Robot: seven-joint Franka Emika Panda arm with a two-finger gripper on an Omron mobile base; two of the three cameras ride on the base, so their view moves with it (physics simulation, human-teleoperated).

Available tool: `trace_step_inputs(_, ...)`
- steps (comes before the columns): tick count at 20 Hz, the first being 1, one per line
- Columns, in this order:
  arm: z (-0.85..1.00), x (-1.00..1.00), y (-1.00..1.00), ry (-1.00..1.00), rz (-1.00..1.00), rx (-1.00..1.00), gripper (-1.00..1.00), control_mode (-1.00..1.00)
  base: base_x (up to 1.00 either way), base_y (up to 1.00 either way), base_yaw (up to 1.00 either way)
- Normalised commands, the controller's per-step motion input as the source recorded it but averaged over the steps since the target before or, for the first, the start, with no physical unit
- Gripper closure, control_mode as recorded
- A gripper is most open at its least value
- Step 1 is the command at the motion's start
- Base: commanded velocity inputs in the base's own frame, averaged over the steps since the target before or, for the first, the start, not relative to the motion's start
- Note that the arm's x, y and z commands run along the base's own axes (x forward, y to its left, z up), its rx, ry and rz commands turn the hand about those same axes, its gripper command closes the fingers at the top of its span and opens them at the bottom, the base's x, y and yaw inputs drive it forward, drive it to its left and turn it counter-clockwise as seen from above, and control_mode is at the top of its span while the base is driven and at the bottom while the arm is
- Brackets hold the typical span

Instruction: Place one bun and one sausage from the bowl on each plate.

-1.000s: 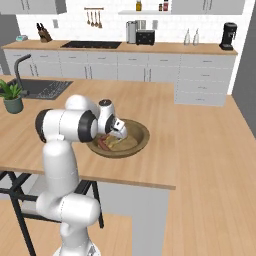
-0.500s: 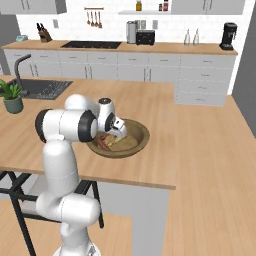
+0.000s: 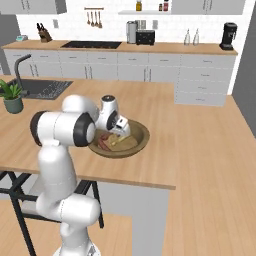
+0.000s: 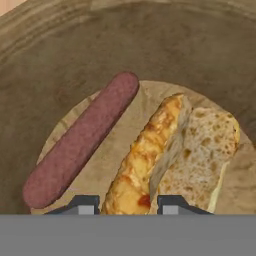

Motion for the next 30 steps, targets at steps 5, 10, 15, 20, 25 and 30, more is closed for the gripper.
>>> trace_step_inputs(5,0.86,-0.62,-0.18,-0.02,0.01,0.00,1.00,-1.00,0.00,0.00,0.00)
trace_step_inputs(10,1.00,-0.84,0.51,0.00,0.13,0.00,1.00,-1.00,0.00,0.00,0.00)
trace_step_inputs(15,0.97,-0.97,0.20,-0.01,0.20,0.00,1.00,-1.00,0.00,0.00,0.00)
trace_step_inputs(20,0.84,-1.00,0.15,0.00,0.25,0.00,1.00,-1.00,0.00,0.00,0.00)
trace_step_inputs(25,0.55,-1.00,0.04,0.00,0.33,-0.01,1.00,-1.00,0.00,0.00,0.00)
trace_step_inputs(30,0.30,-0.98,0.00,-0.03,0.04,-0.02,1.00,-1.00,0.00,0.00,0.00)
